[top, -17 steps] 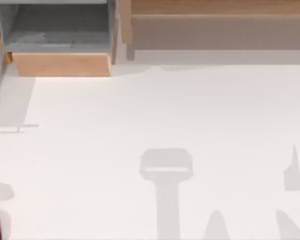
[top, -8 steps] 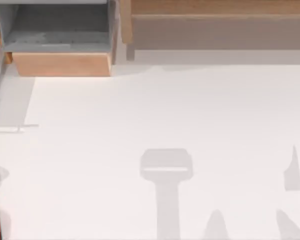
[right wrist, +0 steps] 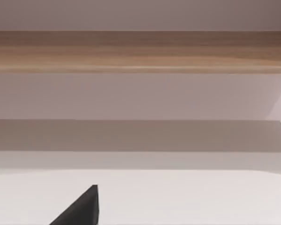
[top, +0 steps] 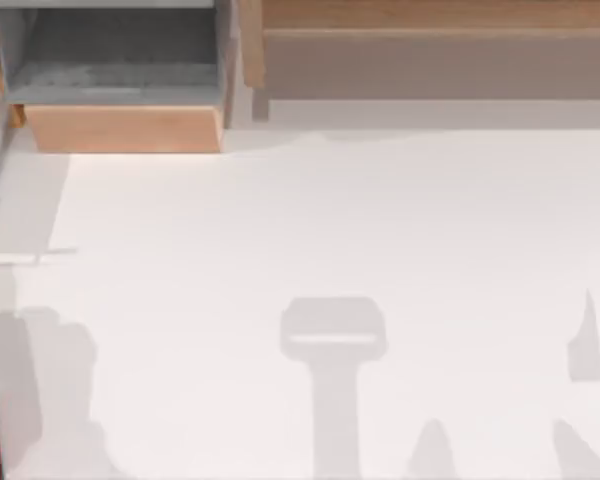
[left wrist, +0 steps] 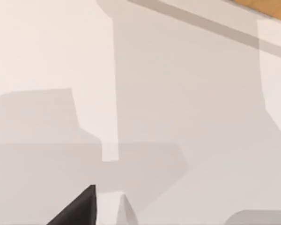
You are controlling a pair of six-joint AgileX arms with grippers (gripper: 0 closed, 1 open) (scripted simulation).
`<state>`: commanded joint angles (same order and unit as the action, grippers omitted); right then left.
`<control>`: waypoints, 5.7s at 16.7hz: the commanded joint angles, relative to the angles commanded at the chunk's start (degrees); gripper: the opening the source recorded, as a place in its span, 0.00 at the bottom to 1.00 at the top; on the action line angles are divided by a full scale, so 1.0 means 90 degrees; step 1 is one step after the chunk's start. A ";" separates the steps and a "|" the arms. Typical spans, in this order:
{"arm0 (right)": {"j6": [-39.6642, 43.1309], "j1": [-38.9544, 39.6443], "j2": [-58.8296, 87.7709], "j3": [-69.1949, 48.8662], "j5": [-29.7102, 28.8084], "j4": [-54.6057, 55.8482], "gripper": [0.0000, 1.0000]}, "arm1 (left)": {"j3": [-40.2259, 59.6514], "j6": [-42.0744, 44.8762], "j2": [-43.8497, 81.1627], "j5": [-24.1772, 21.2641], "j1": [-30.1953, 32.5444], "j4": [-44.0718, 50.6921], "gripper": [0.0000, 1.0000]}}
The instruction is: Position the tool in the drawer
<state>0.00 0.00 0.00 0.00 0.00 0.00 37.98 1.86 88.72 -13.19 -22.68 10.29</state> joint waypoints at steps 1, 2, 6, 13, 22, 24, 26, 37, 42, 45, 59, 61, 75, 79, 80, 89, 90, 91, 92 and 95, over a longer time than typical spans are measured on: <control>0.0000 0.0000 0.0000 0.0000 0.0000 0.0000 1.00 | 0.0129 -0.0538 -0.0225 0.0195 0.0237 0.0826 1.00; 0.0000 0.0000 0.0000 0.0000 0.0000 0.0000 1.00 | 0.0252 -0.1014 -0.0449 0.0382 0.0482 0.1586 1.00; 0.0000 0.0000 0.0000 0.0000 0.0000 0.0000 1.00 | 0.0626 -0.2230 -0.1189 0.1035 0.1448 0.3964 1.00; 0.0000 0.0000 0.0000 0.0000 0.0000 0.0000 1.00 | 0.0860 -0.2512 -0.1497 0.1478 0.2287 0.5585 1.00; 0.0000 0.0000 0.0000 0.0000 0.0000 0.0000 1.00 | 0.0475 -0.2488 -0.1228 0.1479 0.2268 0.4929 1.00; 0.0000 0.0000 0.0000 0.0000 0.0000 0.0000 1.00 | 0.0187 -0.2482 -0.1021 0.1481 0.2266 0.4432 1.00; 0.0000 0.0000 0.0000 0.0000 0.0000 0.0000 1.00 | -0.0098 -0.2476 -0.0816 0.1481 0.2263 0.3938 1.00; 0.0000 0.0000 0.0000 0.0000 0.0000 0.0000 1.00 | -0.0394 -0.2471 -0.0598 0.1481 0.2260 0.3432 0.70; 0.0000 0.0000 0.0000 0.0000 0.0000 0.0000 1.00 | -0.0394 -0.2471 -0.0598 0.1481 0.2260 0.3432 0.32; 0.0000 0.0000 0.0000 0.0000 0.0000 0.0000 1.00 | -0.0394 -0.2471 -0.0598 0.1481 0.2260 0.3432 0.10; 0.0000 0.0000 0.0000 0.0000 0.0000 0.0000 1.00 | -0.0172 -0.2475 -0.0800 0.1480 0.2266 0.3845 0.00; 0.0000 0.0000 0.0000 0.0000 0.0000 0.0000 1.00 | -0.0028 -0.2480 -0.0950 0.1478 0.2266 0.4195 0.00; 0.0000 0.0000 0.0000 0.0000 0.0000 0.0000 1.00 | 0.1871 -0.2225 -0.1164 0.1206 0.2295 0.4821 0.00; 0.0000 0.0000 0.0000 0.0000 0.0000 0.0000 1.00 | 0.3570 -0.1964 -0.0531 0.0959 0.2248 0.5370 0.00; 0.0000 0.0000 0.0000 0.0000 0.0000 0.0000 1.00 | 0.4031 -0.1890 -0.0317 0.0895 0.2227 0.5528 0.00; 0.0000 0.0000 0.0000 0.0000 0.0000 0.0000 1.00 | 0.8325 -0.1003 0.2026 0.0425 0.1879 0.7059 0.00; 0.0000 0.0000 0.0000 0.0000 0.0000 0.0000 1.00 | 0.8761 -0.0876 0.2282 0.0402 0.1821 0.7220 0.00; 0.0000 0.0000 0.0000 0.0000 0.0000 0.0000 1.00 | 0.9171 -0.0741 0.2534 0.0390 0.1758 0.7373 0.00; 0.0000 0.0000 0.0000 0.0000 0.0000 0.0000 1.00 | 0.9572 -0.0604 0.2785 0.0382 0.1692 0.7523 0.00; 0.0000 0.0000 0.0000 0.0000 0.0000 0.0000 1.00 | 1.0614 -0.0166 0.3532 0.0423 0.1466 0.7915 0.00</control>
<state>0.00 0.00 0.00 0.00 0.00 0.00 133.50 0.37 120.51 -9.38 -9.48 81.52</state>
